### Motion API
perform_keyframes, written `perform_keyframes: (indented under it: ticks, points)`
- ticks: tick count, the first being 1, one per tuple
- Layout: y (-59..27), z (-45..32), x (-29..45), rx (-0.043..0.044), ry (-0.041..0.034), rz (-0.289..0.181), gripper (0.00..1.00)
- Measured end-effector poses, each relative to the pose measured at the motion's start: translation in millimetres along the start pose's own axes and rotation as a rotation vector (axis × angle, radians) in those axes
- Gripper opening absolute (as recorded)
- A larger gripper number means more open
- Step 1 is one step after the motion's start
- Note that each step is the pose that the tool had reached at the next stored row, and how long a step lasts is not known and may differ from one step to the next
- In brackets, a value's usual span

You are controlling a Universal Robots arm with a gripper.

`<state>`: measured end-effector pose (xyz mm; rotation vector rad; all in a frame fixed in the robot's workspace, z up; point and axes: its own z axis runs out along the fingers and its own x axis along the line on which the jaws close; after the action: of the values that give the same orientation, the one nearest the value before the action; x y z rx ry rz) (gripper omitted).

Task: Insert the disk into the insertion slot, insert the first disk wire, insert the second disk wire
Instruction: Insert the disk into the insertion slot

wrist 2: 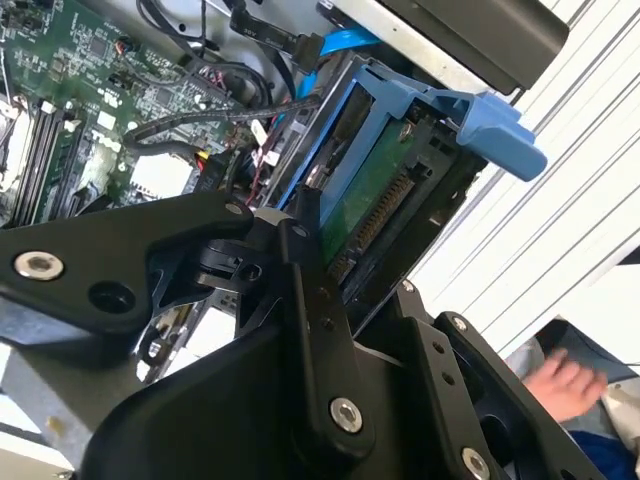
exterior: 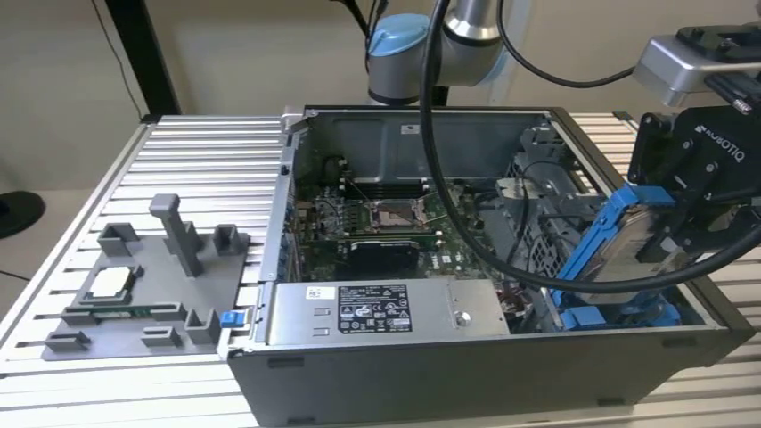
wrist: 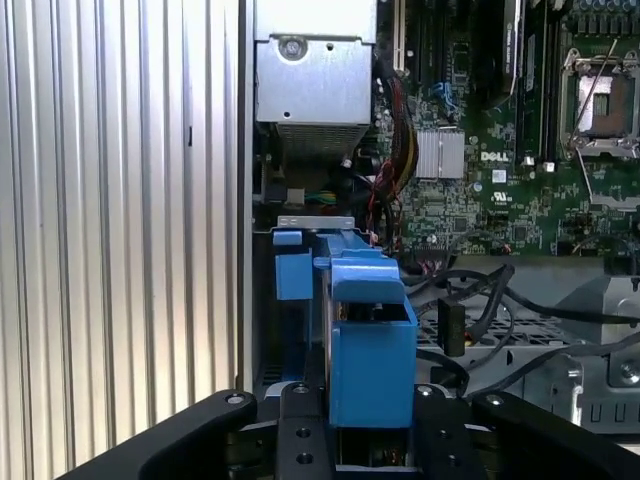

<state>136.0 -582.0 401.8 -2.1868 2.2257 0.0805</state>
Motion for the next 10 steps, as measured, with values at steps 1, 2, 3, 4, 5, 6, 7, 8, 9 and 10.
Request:
perform_keyframes:
  ticks: [1, 2, 3, 4, 5, 6, 7, 8, 9, 10]
  points:
    - [0.0, 0.0, 0.0, 0.0, 0.0, 0.0, 0.0]
    - [0.0, 0.1, 0.0, 0.0, -0.0001, 0.0, 0.0]
    - [0.0, 0.2, 0.0, 0.0, -0.0001, 0.0, 0.0]
    - [0.0, 0.4, 0.0, 0.0, -0.0001, 0.0, 0.0]
    - [0.0, 0.4, 0.0, 0.0, -0.0001, 0.0, 0.0]
    - [0.0, 0.4, 0.0, 0.0, -0.0001, 0.0, 0.0]
    - [0.0, 0.4, 0.0, 0.0, -0.0001, 0.0, 0.0]
    - [0.0, 0.4, 0.0, 0.0, -0.0001, 0.0, 0.0]
    - [0.0, 0.4, 0.0, 0.0, -0.0001, 0.0, 0.0]
    - [0.0, 0.4, 0.0, 0.0, -0.0001, 0.0, 0.0]
